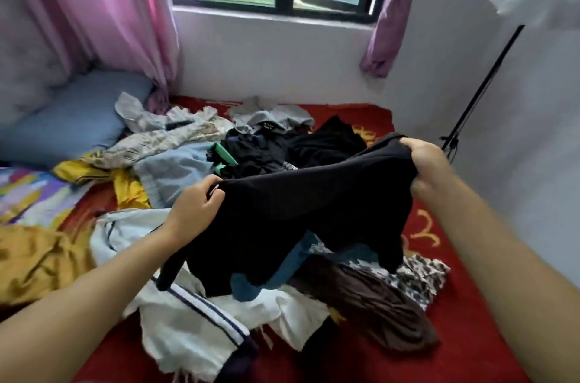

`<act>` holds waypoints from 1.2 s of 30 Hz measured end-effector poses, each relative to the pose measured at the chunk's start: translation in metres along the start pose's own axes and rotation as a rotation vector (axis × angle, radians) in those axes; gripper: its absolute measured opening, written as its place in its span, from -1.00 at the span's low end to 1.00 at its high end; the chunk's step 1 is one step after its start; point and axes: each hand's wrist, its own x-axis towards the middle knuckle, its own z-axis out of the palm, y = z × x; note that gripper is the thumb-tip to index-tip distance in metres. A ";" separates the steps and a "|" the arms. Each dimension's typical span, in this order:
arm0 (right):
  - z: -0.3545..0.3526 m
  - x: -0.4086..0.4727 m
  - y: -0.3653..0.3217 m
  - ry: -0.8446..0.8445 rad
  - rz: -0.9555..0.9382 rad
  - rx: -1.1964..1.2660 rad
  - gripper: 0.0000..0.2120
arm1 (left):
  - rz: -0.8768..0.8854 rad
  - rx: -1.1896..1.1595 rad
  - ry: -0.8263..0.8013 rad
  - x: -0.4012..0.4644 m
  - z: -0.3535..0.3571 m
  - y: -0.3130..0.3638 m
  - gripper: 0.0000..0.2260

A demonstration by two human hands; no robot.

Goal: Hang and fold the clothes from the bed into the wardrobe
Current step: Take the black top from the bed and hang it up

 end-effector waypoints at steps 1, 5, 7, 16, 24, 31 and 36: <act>0.020 -0.015 -0.009 -0.065 0.057 0.046 -0.79 | -0.013 0.020 0.042 -0.007 -0.017 -0.003 -0.78; 0.101 -0.088 -0.032 -0.429 0.168 0.119 -0.58 | -0.126 0.100 0.214 -0.040 -0.086 -0.029 -0.71; 0.137 -0.123 -0.039 -0.580 0.191 0.129 -0.51 | -0.195 0.121 0.257 -0.055 -0.116 -0.044 -0.79; 0.288 -0.300 -0.019 -0.955 0.234 0.255 -0.70 | -0.421 0.156 0.337 -0.209 -0.245 -0.077 -0.75; 0.371 -0.451 0.040 -1.026 0.263 0.403 -0.81 | -0.128 -0.070 0.172 -0.362 -0.327 0.016 -0.72; 0.402 -0.545 0.052 -1.095 0.258 0.508 -0.85 | -0.203 -0.063 0.299 -0.447 -0.356 -0.001 -0.37; 0.416 -0.576 0.059 -1.137 0.226 0.514 -0.90 | -0.137 0.068 0.510 -0.471 -0.383 0.009 -0.68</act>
